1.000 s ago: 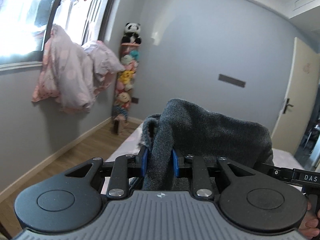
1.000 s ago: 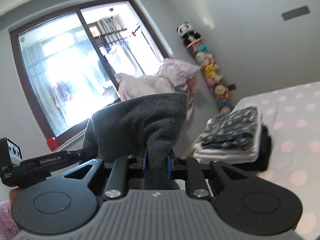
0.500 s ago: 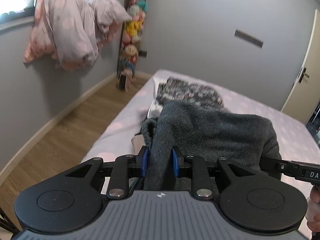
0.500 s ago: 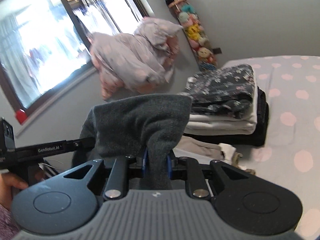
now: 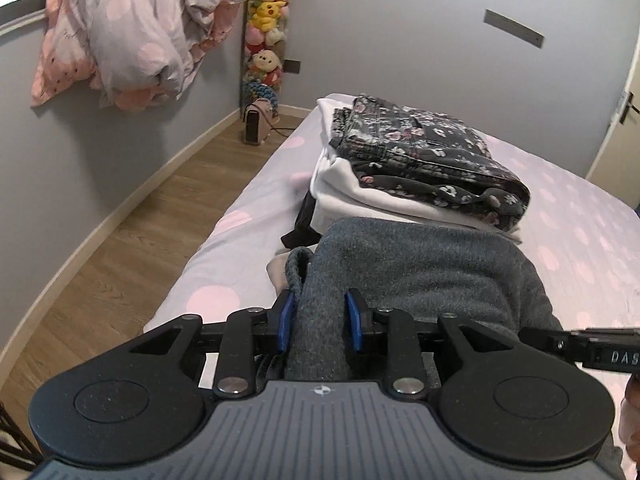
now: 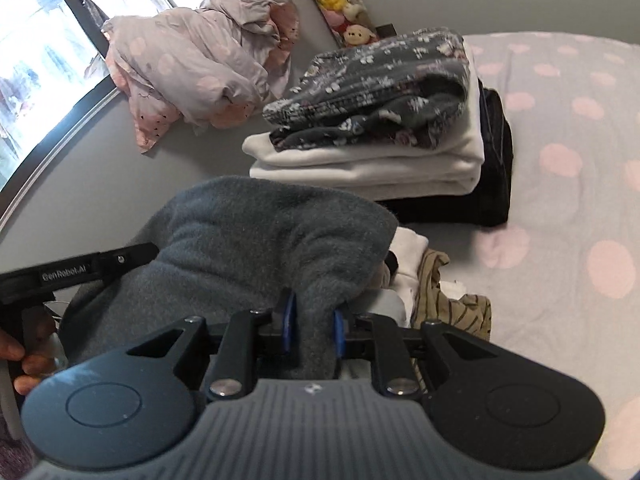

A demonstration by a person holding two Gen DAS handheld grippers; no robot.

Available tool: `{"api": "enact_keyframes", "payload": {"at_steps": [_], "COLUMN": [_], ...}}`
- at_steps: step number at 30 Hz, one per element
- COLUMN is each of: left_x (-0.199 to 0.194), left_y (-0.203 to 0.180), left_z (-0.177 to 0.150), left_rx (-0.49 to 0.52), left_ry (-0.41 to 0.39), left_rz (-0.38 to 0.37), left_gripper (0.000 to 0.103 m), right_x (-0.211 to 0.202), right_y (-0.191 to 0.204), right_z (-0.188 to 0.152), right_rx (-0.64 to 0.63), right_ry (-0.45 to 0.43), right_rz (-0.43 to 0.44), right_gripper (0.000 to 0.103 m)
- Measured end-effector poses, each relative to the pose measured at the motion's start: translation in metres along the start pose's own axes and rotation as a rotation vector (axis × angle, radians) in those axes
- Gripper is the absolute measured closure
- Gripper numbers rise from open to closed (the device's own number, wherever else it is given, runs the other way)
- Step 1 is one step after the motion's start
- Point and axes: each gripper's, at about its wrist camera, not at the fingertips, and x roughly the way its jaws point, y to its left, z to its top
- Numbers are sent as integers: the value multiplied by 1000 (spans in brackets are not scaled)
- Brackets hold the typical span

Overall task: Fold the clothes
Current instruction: 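Lift the grey bundle with both grippers and lower it onto the clothes stack, then open both grippers to release the bundle on the stack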

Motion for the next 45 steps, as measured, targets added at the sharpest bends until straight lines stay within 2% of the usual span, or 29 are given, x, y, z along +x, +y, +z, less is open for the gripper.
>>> {"api": "enact_keyframes", "payload": {"at_steps": [6,10,12,15,19,22,24,26,28,30,31,33,35,39,42,45], "left_x": [-7,-32,-52,-89,-142,-182,-207,-232,-253,-274,-283,-299,-311,-324,-328,-333], "left_y": [-9,-13,-17,-24,-42,-65,-81,-98,-111,-123,-129,-140,-148,-159,-165,-168], "left_z": [8,15,17,18,17,13,9,4,-2,-9,-14,-27,-42,-75,-100,-124], "left_rx": [-3,-49,-39,-19,-16,38,83,124,141,156,163,174,181,151,99,74], "left_ry": [19,24,-2,-57,-126,-188,-233,-276,-307,-340,-355,-386,-411,-425,-431,-441], "left_rz": [48,99,128,159,156,177,199,217,226,226,228,230,227,250,300,313], "left_gripper": [67,63,63,63,61,57,54,47,33,28,20,14,14,11,11,11], "right_x": [-3,-22,-41,-77,-125,-162,-184,-207,-230,-253,-265,-288,-306,-334,-346,-351], "right_y": [7,13,18,26,39,56,70,84,98,111,116,125,129,129,127,126], "right_z": [7,14,15,14,14,7,-1,-10,-20,-32,-38,-52,-64,-95,-119,-142], "right_rx": [-24,-3,-20,-68,-95,-137,-186,-242,-296,-345,-362,-381,-377,-343,-318,-291], "right_ry": [27,17,-17,-82,-149,-194,-224,-269,-321,-382,-415,-457,-474,-476,-482,-473], "right_rz": [-31,-25,-43,-70,-65,-52,-56,-67,-81,-94,-96,-98,-96,-75,-60,-56], "right_gripper": [78,72,66,66,66,63,55,48,43,29,26,21,15,15,15,15]}}
